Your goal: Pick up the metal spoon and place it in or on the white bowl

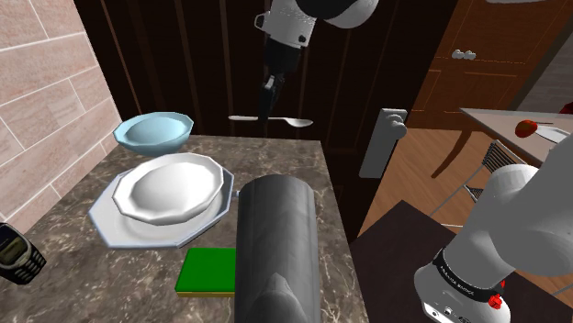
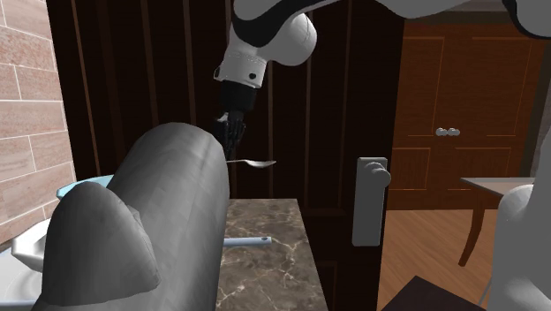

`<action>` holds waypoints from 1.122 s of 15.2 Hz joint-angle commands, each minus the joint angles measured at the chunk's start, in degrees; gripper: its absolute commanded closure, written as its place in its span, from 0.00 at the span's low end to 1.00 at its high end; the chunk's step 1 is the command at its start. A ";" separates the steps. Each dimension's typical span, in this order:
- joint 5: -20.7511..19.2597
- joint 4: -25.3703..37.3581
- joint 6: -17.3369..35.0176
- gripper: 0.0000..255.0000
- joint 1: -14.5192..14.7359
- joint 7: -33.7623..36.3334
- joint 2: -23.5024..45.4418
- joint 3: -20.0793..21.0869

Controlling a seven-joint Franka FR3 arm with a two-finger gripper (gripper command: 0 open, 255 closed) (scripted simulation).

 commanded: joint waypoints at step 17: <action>-4.73 18.55 -5.31 1.00 5.43 15.44 11.00 7.54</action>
